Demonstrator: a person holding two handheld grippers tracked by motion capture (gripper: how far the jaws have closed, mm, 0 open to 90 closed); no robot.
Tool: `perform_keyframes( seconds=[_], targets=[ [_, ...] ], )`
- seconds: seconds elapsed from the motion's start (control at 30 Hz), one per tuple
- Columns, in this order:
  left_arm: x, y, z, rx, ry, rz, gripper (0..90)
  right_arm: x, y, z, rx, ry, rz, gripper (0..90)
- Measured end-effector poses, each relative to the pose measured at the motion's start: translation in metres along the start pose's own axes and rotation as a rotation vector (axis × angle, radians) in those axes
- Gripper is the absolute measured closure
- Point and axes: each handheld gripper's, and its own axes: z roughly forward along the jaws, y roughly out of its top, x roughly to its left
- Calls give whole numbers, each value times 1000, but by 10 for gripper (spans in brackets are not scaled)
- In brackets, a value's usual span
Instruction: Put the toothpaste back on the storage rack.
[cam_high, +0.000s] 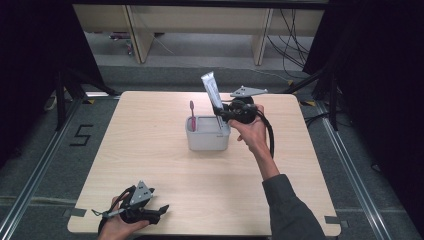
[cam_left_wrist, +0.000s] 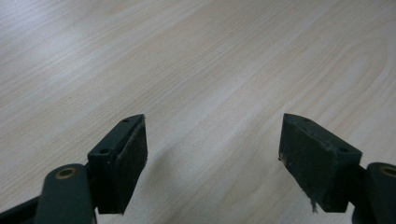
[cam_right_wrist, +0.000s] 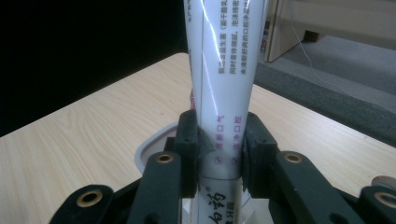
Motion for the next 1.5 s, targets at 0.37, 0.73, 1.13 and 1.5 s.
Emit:
perform_keyframes(
  seconds=[0.37,0.73,1.13,1.5],
  targets=[
    [-1,0,1,-3,-3,-11,232,2,8,15,-29,-1,-1,724],
    [0,0,-1,3,-5,1,233,3,8,36,-36,-9,13,723],
    [-2,0,0,7,-12,5,233,-1,2,48,-31,-13,62,722],
    [-3,0,0,7,-14,7,233,-1,-7,59,-5,-33,56,719]
  ],
)
